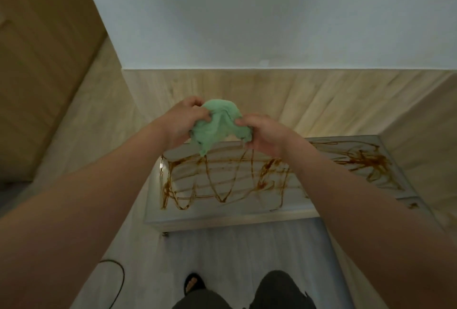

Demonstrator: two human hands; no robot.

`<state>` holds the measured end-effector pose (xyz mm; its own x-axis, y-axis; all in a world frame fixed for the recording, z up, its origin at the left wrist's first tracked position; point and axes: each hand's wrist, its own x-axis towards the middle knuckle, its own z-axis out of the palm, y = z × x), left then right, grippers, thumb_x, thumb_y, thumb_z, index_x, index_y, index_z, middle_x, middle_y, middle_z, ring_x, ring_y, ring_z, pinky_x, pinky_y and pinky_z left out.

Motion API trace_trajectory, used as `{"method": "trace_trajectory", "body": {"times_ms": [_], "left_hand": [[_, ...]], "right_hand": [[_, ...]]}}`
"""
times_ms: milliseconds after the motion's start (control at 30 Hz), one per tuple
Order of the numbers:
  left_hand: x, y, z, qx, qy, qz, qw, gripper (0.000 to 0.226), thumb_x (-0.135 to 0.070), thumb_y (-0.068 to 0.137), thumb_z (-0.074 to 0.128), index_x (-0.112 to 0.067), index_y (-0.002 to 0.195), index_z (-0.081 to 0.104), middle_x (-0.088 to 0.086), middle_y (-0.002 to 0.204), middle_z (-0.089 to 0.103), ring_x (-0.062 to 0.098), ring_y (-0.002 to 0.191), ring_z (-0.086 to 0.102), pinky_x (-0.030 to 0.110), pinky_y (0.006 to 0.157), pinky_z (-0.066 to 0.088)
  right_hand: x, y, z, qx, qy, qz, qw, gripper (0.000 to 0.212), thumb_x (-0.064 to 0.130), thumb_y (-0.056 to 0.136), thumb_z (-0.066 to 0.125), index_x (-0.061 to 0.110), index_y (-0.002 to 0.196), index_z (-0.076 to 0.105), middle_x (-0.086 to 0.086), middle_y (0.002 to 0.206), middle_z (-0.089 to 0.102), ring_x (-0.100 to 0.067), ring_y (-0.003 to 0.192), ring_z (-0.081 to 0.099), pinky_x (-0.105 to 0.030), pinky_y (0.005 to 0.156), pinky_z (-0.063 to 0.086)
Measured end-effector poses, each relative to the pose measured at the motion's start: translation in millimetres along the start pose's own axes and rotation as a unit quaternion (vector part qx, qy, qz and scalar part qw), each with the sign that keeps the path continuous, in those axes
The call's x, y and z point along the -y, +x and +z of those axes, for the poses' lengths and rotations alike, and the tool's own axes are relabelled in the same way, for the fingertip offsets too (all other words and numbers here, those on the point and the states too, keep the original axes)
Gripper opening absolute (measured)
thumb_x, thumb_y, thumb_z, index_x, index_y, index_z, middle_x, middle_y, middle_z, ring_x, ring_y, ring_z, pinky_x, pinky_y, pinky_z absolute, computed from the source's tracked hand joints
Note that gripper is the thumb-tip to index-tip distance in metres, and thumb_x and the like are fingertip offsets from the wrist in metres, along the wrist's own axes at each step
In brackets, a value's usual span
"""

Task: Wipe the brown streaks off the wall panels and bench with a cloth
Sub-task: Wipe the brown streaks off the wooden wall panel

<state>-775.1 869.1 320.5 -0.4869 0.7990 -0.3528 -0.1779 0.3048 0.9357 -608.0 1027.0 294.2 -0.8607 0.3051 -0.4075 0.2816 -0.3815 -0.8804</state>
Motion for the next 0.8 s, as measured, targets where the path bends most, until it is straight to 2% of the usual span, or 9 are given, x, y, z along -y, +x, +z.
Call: {"method": "trace_trajectory", "body": {"times_ms": [100,200,267,333,433,500,600,733,800], "left_hand": [[-10,17,-25,0.045,0.132,0.007,0.99,0.063,-0.024,0.073,0.075,-0.021,0.133,0.054,0.009,0.121,0.066,0.026,0.104,0.069,0.039,0.085,0.058],[-25,32,-38,0.064,0.224,0.042,0.972,0.047,-0.033,0.082,0.075,-0.024,0.127,0.064,0.002,0.116,0.071,0.021,0.107,0.069,0.039,0.092,0.057],[-34,47,-46,0.028,0.228,0.072,0.971,0.033,-0.033,0.08,0.073,-0.021,0.111,0.072,0.002,0.107,0.075,0.023,0.104,0.071,0.04,0.092,0.057],[-41,62,-52,0.0,0.196,0.093,0.976,0.023,-0.027,0.084,0.073,-0.019,0.105,0.072,0.007,0.107,0.076,0.026,0.104,0.072,0.044,0.094,0.058],[-48,86,-52,-0.022,0.153,0.094,0.984,0.019,-0.02,0.097,0.067,-0.011,0.114,0.066,0.012,0.111,0.073,0.028,0.103,0.073,0.043,0.092,0.061],[-54,100,-47,-0.032,0.131,0.093,0.987,0.026,-0.021,0.098,0.068,-0.009,0.119,0.061,0.01,0.111,0.072,0.023,0.099,0.075,0.038,0.087,0.062],[-56,122,-49,-0.057,0.115,0.078,0.989,0.026,-0.019,0.096,0.07,-0.004,0.115,0.062,0.01,0.106,0.073,0.022,0.095,0.076,0.036,0.084,0.063],[-59,142,-61,-0.072,0.23,0.054,0.969,0.011,-0.018,0.092,0.072,-0.014,0.089,0.062,0.0,0.082,0.064,0.013,0.073,0.06,0.03,0.068,0.049],[-60,152,-67,-0.052,0.249,0.036,0.966,0.025,-0.014,0.091,0.072,-0.019,0.076,0.052,-0.005,0.07,0.052,0.01,0.064,0.048,0.028,0.063,0.038]], "right_hand": [[25,29,9,-0.031,0.067,-0.05,0.996,0.021,0.006,0.093,0.061,0.006,0.114,0.066,-0.01,0.101,0.067,-0.021,0.089,0.063,-0.029,0.067,0.054],[42,56,16,-0.046,0.008,-0.056,0.997,0.038,0.005,0.092,0.067,0.003,0.129,0.063,-0.019,0.119,0.065,-0.032,0.101,0.065,-0.044,0.085,0.051],[51,74,20,-0.084,-0.031,-0.067,0.994,0.039,0.008,0.094,0.071,0.007,0.132,0.063,-0.017,0.126,0.068,-0.032,0.108,0.068,-0.046,0.095,0.052],[59,91,18,-0.108,-0.025,-0.089,0.99,0.043,0.021,0.092,0.075,0.007,0.132,0.065,-0.012,0.122,0.071,-0.026,0.11,0.068,-0.042,0.092,0.054],[66,113,8,-0.085,-0.017,-0.077,0.993,0.057,0.045,0.093,0.072,0.016,0.141,0.06,-0.004,0.128,0.068,-0.021,0.116,0.064,-0.039,0.094,0.051],[64,129,-2,-0.035,-0.013,-0.057,0.998,0.054,0.039,0.097,0.071,0.021,0.145,0.055,-0.008,0.138,0.064,-0.026,0.125,0.064,-0.048,0.1,0.054],[65,148,-14,-0.014,0.002,-0.062,0.998,0.055,0.01,0.091,0.071,0.014,0.142,0.054,-0.015,0.128,0.065,-0.029,0.113,0.068,-0.04,0.088,0.059],[76,168,-44,-0.055,0.007,-0.086,0.995,0.026,0.01,0.072,0.053,0.01,0.095,0.065,-0.004,0.085,0.062,-0.018,0.081,0.061,-0.029,0.065,0.051],[78,174,-62,-0.073,0.03,-0.084,0.993,0.018,0.004,0.081,0.049,0.009,0.093,0.06,-0.007,0.085,0.059,-0.02,0.08,0.06,-0.032,0.065,0.055]]}}
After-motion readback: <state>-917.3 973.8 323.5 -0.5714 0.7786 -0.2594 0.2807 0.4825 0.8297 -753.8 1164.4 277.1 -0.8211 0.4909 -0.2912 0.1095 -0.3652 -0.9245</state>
